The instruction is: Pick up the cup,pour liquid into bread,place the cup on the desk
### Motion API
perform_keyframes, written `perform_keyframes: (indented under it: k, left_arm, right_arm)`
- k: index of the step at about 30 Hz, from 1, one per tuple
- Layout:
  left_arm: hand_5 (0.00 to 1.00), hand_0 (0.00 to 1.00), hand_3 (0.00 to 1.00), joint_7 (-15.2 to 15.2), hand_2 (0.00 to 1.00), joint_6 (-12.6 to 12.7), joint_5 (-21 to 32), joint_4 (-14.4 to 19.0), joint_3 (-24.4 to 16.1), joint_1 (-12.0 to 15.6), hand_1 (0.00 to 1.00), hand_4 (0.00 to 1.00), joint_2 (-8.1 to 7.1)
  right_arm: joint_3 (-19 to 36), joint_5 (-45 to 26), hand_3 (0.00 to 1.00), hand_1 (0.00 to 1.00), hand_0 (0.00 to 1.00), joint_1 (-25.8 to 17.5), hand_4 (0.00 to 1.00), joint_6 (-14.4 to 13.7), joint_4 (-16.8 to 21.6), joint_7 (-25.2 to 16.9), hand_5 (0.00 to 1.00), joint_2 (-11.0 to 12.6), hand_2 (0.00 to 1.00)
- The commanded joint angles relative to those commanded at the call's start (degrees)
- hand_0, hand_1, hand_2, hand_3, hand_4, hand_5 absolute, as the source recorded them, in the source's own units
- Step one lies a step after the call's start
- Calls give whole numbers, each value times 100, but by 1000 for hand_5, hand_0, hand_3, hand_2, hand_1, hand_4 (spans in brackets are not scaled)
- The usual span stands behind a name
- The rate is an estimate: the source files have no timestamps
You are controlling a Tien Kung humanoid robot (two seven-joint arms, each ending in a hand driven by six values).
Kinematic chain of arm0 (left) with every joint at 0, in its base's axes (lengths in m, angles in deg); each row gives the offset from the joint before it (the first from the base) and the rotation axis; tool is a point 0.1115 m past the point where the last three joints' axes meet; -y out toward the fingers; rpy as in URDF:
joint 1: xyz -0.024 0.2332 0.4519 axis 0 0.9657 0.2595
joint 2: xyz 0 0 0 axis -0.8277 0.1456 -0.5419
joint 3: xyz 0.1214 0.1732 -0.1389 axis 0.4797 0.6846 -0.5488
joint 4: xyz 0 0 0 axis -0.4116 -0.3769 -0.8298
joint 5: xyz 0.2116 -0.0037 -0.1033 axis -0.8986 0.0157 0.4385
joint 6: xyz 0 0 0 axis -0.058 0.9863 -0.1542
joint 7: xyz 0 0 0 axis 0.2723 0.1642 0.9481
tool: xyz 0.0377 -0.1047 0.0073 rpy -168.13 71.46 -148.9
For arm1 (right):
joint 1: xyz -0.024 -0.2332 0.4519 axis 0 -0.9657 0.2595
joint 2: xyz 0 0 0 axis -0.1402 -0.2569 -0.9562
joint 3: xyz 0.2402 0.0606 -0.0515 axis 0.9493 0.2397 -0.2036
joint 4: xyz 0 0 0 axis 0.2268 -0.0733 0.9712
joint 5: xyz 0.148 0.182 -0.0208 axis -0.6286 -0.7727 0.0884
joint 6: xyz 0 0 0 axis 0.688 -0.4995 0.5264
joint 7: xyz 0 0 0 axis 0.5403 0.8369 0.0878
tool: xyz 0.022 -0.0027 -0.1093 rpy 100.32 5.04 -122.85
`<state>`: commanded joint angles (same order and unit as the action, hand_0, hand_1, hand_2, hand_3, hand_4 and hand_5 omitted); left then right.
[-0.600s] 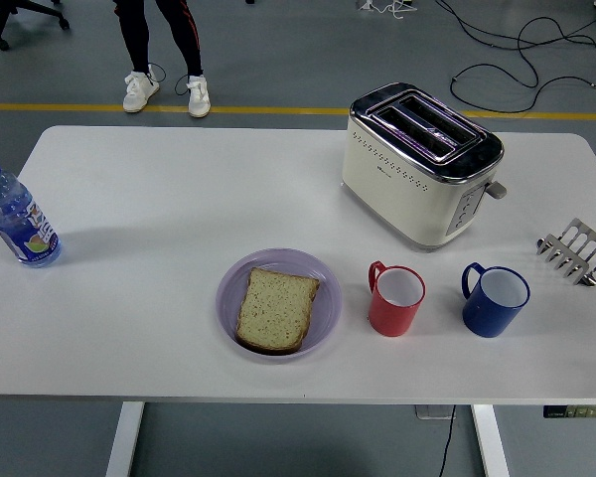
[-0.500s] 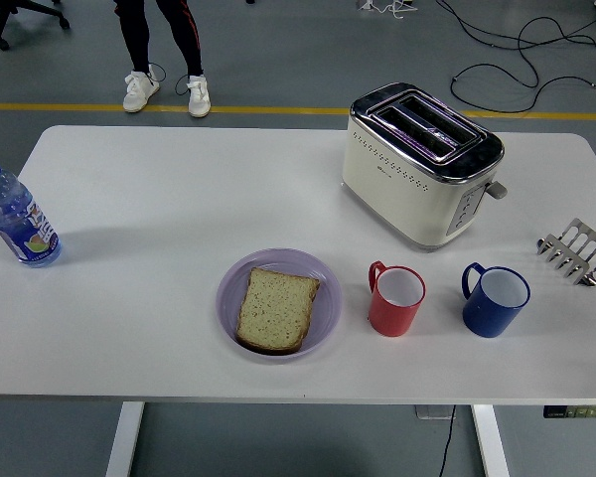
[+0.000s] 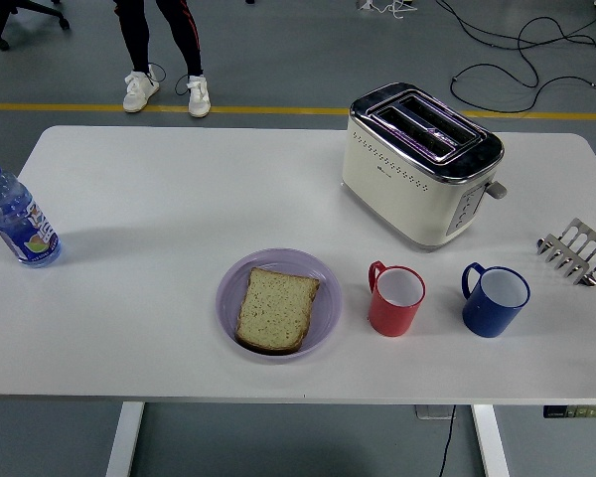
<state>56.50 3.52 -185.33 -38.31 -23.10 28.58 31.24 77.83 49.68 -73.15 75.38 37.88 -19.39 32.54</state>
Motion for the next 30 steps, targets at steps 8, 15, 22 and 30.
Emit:
perform_keyframes:
  k: [8, 15, 22, 30]
  left_arm:
    - [897, 658, 594, -15, 711, -19, -24, 0, -15, 5, 693, 298, 0]
    - [899, 658, 593, -24, 711, -45, -64, 0, -15, 15, 692, 298, 0]
    - [898, 659, 593, -28, 711, -60, 51, 0, 48, -43, 693, 297, 0]
    - [892, 658, 592, -15, 711, -15, 31, 0, -2, -31, 693, 295, 0]
  right_arm:
    - [30, 5, 652, 674, 731, 20, 666, -10, -9, 3, 332, -2, 695]
    - [26, 140, 652, 674, 731, -8, 666, -92, 1, -12, 333, 17, 695]
    - [-283, 1640, 671, 680, 731, 7, 696, -839, 177, -285, 259, 93, 705]
    - [-786, 3577, 930, 835, 884, -239, 957, -1620, 414, -278, 185, 146, 916]
